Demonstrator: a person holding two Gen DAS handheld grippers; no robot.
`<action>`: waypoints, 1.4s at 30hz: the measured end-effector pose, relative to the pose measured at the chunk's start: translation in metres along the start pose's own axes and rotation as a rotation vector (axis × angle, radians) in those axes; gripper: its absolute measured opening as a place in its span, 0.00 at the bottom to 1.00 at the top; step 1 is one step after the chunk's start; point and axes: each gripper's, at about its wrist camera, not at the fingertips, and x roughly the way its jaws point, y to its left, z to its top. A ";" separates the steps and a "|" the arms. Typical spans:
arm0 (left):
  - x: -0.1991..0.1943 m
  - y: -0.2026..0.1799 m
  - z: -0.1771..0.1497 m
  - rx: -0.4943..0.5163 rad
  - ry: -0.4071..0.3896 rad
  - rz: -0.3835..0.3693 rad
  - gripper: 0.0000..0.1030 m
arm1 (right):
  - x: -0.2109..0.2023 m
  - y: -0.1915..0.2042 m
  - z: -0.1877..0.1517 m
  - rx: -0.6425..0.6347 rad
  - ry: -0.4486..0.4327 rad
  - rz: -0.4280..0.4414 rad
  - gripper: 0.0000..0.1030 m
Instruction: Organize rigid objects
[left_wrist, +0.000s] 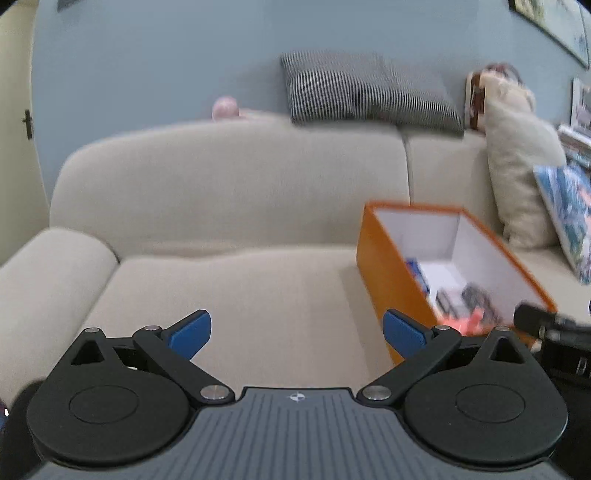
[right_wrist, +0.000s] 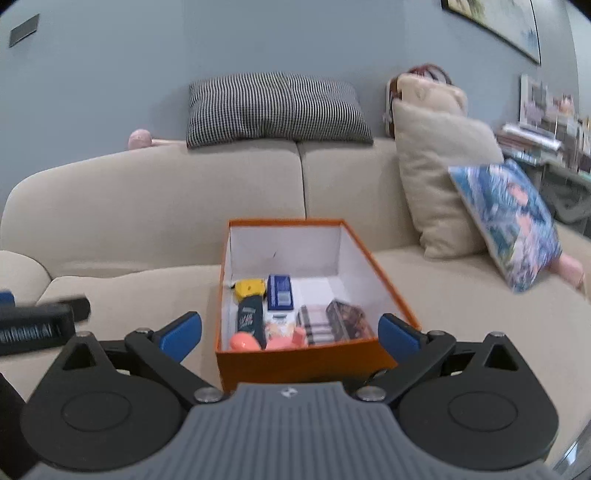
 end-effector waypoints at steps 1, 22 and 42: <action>0.005 0.000 -0.003 0.000 0.029 0.002 1.00 | 0.003 0.001 -0.004 0.000 0.005 -0.004 0.98; 0.016 0.011 -0.024 -0.014 0.155 0.034 1.00 | 0.018 0.007 -0.028 -0.025 0.016 0.002 0.98; 0.016 0.012 -0.020 -0.012 0.144 0.037 1.00 | 0.014 0.006 -0.027 -0.045 0.004 0.026 0.98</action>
